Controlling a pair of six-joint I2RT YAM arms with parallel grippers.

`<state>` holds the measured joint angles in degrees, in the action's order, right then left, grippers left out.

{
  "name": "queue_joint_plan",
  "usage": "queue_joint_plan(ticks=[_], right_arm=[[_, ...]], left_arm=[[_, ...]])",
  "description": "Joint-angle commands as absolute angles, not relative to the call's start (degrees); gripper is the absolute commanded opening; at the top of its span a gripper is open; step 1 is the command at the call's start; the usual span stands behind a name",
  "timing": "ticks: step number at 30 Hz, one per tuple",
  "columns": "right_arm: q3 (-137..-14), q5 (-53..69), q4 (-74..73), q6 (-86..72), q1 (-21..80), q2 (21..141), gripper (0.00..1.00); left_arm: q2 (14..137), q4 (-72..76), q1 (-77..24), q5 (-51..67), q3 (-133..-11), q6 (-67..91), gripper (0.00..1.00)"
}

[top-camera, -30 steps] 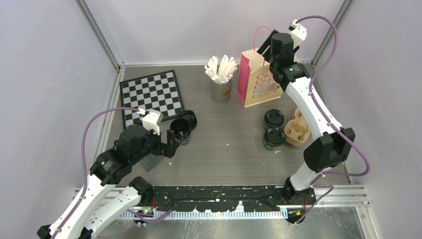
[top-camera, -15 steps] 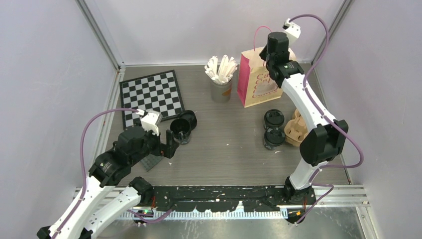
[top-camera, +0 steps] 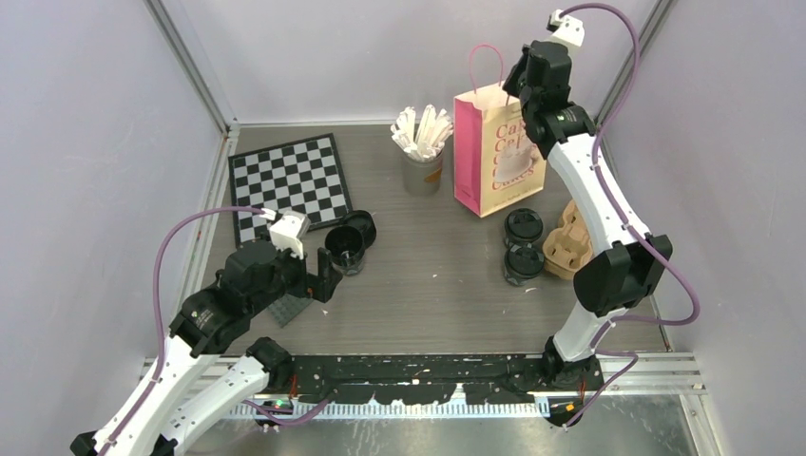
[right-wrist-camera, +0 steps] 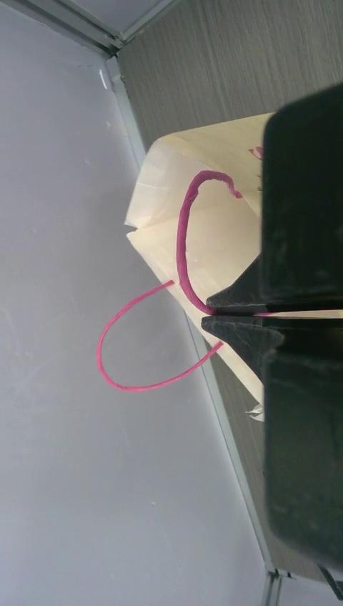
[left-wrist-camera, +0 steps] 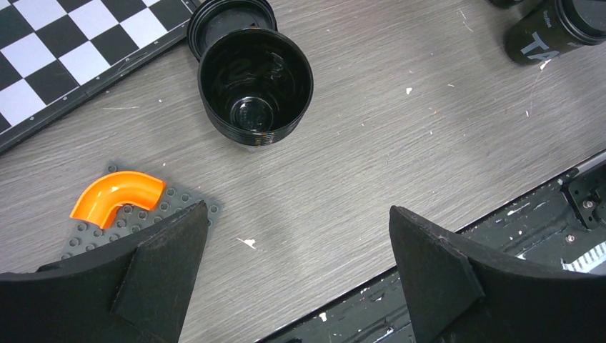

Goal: Pack the takeout coffee

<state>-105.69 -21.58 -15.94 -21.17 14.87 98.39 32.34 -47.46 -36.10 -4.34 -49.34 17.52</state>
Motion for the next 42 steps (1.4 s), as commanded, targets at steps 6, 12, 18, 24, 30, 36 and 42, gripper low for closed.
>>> queue_joint_plan(ticks=[6, 12, 18, 24, 30, 36, 42], right_arm=[[-110.2, -19.2, -15.0, -15.7, 14.6, 93.0, 0.00], [-114.4, -11.9, -19.3, -16.7, 14.6, 90.8, 0.00], [-119.6, -6.3, -21.4, -15.4, 14.6, 90.0, 0.00], [-121.3, 2.3, -22.9, -19.8, 14.7, 88.6, 0.00], [-117.3, 6.8, -25.3, -24.5, 15.2, 82.6, 0.00], [-107.3, 12.6, -24.7, -29.2, 16.9, 74.8, 0.00], [-101.5, 20.3, -26.4, -29.6, 18.0, 68.9, 0.01]], left_arm=[[31.0, -46.0, -36.1, -4.0, -49.2, 17.1, 1.00], [31.6, -46.5, -36.1, -4.8, -49.4, 17.1, 1.00], [31.8, -47.0, -36.0, -6.8, -49.7, 17.4, 1.00], [31.5, -47.5, -36.0, -9.6, -50.0, 17.8, 1.00], [32.2, -47.6, -36.1, -10.4, -52.4, 21.4, 1.00], [37.5, -43.3, -36.0, -2.4, -62.5, 27.5, 0.99], [48.8, -42.0, -36.1, -0.8, -78.3, 30.1, 0.96]])
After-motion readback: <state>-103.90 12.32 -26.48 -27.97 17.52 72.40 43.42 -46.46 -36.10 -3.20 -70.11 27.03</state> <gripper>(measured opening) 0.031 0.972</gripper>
